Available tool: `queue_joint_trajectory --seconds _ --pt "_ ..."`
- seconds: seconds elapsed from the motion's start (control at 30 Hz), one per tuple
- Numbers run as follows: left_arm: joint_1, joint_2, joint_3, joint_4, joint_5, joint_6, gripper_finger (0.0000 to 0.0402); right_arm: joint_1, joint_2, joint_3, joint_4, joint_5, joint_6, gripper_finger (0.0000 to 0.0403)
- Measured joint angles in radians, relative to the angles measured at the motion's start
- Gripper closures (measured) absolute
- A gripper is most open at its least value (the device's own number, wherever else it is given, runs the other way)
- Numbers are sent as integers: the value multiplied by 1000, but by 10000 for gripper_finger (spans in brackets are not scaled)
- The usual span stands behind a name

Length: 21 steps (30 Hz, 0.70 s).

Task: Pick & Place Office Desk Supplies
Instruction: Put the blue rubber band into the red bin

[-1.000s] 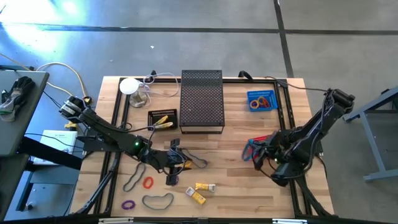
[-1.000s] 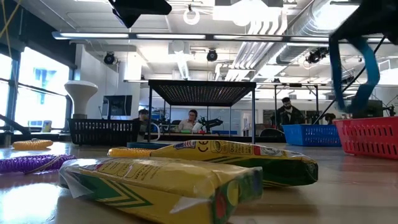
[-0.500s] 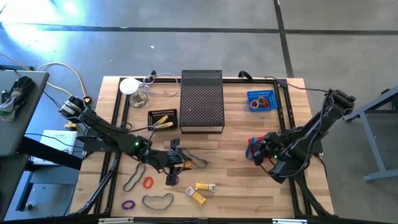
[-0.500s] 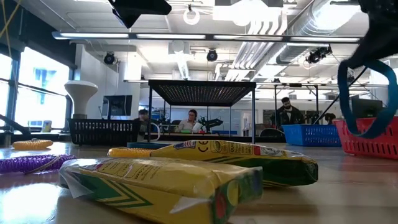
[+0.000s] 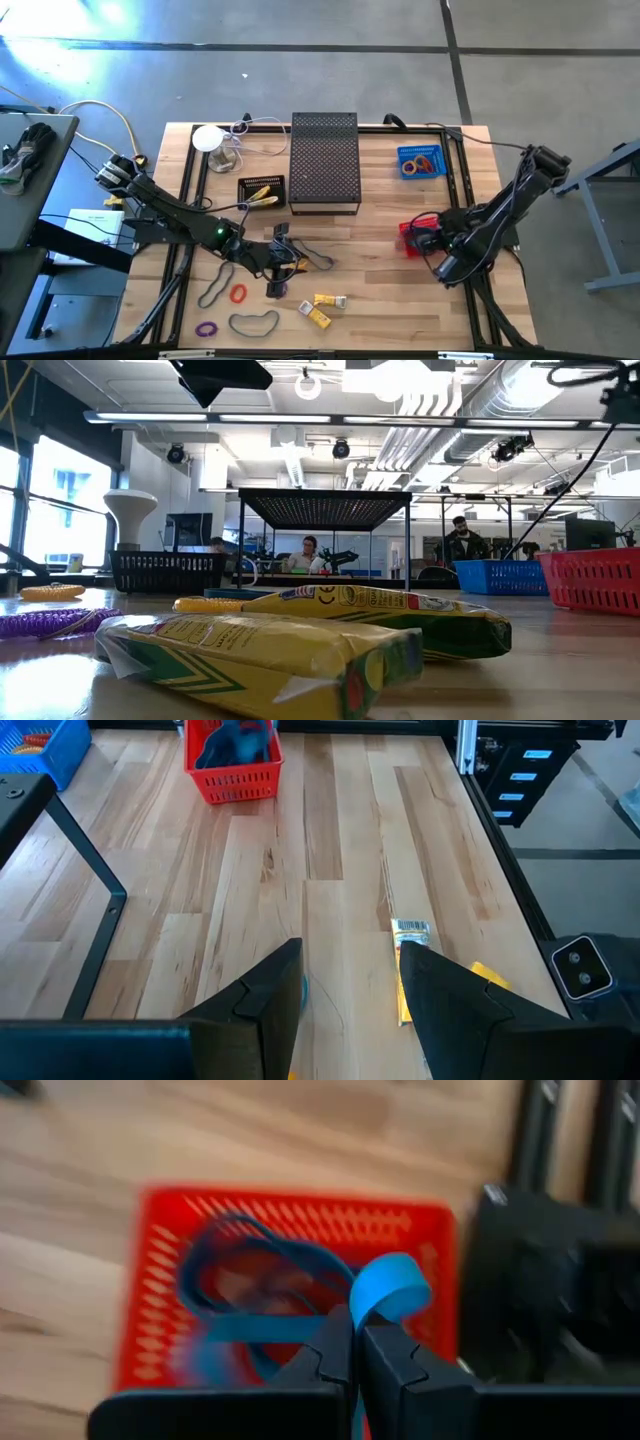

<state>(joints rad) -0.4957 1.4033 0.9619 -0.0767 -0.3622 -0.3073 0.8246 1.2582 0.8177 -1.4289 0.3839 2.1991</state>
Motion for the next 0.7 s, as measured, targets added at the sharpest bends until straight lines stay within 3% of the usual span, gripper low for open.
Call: queue_joint_trajectory --seconds 0.13,0.4,0.7 --pt "0 0 0 1 0 0 238 0 28 0 -2 -116 0 400" --pt "4 0 0 2 0 0 238 -16 40 0 -10 -66 -4 400" --pt "4 0 0 2 0 0 238 -183 43 0 14 -73 26 400"
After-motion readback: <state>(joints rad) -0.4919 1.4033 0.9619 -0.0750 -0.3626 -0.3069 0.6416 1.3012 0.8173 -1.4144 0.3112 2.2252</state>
